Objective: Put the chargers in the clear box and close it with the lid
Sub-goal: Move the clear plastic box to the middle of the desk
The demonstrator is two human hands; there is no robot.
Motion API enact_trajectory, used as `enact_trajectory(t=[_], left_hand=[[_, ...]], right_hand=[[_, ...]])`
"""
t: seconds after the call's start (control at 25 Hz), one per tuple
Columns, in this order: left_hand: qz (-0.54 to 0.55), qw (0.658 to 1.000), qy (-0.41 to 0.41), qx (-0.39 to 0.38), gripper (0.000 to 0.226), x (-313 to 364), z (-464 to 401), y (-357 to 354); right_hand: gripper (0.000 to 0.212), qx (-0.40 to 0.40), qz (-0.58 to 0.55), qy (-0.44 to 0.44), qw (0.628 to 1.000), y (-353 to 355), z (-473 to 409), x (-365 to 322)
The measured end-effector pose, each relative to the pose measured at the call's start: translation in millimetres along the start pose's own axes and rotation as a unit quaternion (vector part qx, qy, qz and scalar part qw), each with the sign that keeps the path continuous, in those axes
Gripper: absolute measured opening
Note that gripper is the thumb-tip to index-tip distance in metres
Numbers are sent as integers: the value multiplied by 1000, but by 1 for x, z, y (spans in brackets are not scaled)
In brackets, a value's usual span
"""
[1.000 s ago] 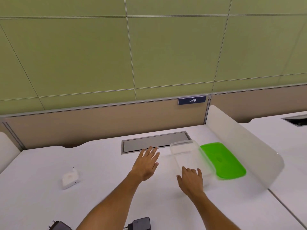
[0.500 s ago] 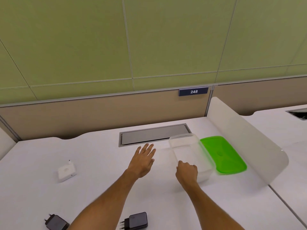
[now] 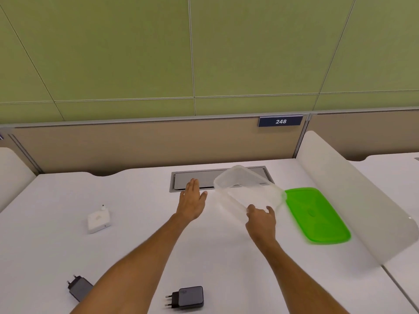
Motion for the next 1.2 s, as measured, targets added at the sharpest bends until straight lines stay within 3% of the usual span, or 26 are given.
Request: enact_trajectory(t=[0.24, 0.56, 0.84, 1.04, 1.2], left_hand=[[120, 988, 93, 10, 50, -55, -1, 18], [304, 928, 210, -44, 58, -99, 12, 3], [355, 908, 222, 4, 53, -112, 20, 4], [348, 915, 198, 45, 34, -116, 26, 6], [337, 923, 178, 50, 41, -115, 32, 6]], right_hand=[[40, 5, 24, 98, 995, -3, -14, -26], [31, -13, 18, 169, 985, -19, -28, -52], [31, -34, 4, 201, 979, -30, -34, -63], [34, -62, 27, 190, 979, -40, -40, -61], [32, -55, 33, 190, 980, -45, -41, -61]])
Point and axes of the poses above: each hand's wrist, its own z-axis away from the middle knuckle, its own y-axis out of the back of the hand, x = y × z, the point moved 9 cm from there along -z, towards the middle knuckle, and after that the axes turned 10 degrees about -x, right-handed, at the moved point
